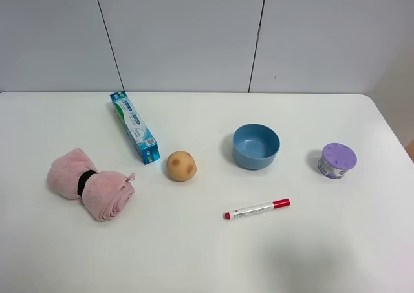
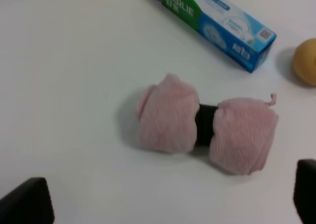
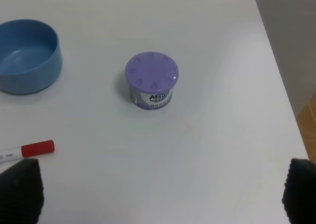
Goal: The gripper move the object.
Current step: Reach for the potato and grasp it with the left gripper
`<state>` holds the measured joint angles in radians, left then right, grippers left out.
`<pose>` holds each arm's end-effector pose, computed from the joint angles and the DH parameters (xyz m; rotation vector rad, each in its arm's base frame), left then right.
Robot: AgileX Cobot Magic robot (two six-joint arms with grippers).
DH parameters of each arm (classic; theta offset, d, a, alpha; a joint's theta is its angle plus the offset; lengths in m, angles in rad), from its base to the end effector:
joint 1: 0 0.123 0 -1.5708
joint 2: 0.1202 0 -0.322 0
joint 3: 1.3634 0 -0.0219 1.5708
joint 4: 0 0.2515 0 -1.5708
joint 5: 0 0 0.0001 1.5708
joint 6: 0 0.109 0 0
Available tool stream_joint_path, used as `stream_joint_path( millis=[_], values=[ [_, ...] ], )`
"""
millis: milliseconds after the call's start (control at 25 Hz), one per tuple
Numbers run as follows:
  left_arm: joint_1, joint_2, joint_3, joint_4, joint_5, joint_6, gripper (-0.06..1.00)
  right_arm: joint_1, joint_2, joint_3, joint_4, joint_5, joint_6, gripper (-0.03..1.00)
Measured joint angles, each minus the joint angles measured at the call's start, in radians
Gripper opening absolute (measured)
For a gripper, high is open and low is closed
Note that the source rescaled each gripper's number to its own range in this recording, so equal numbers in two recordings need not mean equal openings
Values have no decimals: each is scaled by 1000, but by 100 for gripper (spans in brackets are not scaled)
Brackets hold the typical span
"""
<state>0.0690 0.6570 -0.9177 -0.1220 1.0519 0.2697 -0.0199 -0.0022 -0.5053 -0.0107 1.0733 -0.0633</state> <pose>0.0828 -0.0058 0.3852 0.2141 2.2569 0.0270 -0.0270 -0.0005 0.2697 -0.0439 2.0495 -0.0646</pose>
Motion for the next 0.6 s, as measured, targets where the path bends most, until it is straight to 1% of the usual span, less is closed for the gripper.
stream_joint_path(
  millis=[120,240,400,520,600],
  values=[
    [0,186,-139,-11,-1,20,99,0,0,0,0,0,0,100],
    [-40,367,-270,-11,-2,24,99,0,0,0,0,0,0,100],
    [-169,581,-432,16,-7,27,99,0,0,0,0,0,0,100],
    [-290,703,-521,26,-8,27,99,0,0,0,0,0,0,100],
    [-357,781,-559,26,-11,27,99,0,0,0,0,0,0,100]
  ],
)
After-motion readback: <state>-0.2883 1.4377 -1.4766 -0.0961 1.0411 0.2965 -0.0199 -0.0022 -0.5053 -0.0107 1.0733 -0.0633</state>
